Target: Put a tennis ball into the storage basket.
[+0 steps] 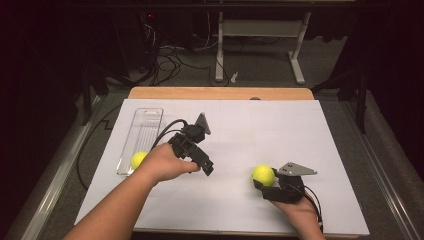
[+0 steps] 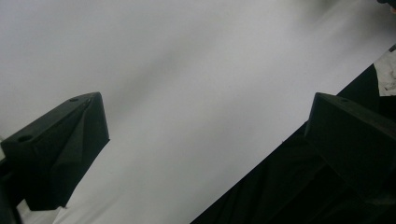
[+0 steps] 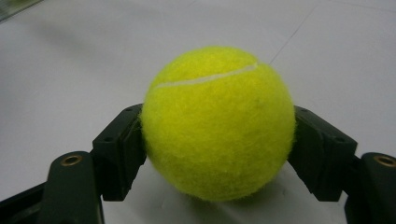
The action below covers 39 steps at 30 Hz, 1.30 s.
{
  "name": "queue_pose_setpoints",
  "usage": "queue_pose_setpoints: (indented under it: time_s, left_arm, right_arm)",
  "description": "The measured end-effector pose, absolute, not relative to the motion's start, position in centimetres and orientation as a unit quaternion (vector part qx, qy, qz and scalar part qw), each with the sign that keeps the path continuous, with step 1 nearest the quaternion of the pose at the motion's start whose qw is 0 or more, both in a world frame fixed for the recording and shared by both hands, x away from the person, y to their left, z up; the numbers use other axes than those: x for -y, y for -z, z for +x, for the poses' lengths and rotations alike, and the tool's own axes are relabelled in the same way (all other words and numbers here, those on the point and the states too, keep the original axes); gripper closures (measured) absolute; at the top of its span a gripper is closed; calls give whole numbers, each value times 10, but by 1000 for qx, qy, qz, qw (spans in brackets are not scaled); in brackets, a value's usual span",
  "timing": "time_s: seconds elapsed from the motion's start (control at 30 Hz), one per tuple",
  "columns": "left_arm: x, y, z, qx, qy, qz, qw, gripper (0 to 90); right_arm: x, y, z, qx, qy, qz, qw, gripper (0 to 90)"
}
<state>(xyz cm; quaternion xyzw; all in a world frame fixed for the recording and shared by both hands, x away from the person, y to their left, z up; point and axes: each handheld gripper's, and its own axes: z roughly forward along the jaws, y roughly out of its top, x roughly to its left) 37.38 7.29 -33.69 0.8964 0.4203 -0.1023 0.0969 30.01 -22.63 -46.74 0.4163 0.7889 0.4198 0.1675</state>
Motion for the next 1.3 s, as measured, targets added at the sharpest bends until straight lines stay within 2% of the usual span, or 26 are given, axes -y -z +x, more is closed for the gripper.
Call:
queue_pose_setpoints:
  time_s: [0.67, 1.3]
  left_arm:
    - [-71, 338, 373, -417, 105, 897, 100, 7]
    - [-73, 338, 373, -415, 110, 897, 104, 7]
  right_arm:
    - [231, 449, 288, -752, -478, 399, 217, 275]
    - [237, 410, 281, -731, -506, 384, 249, 274]
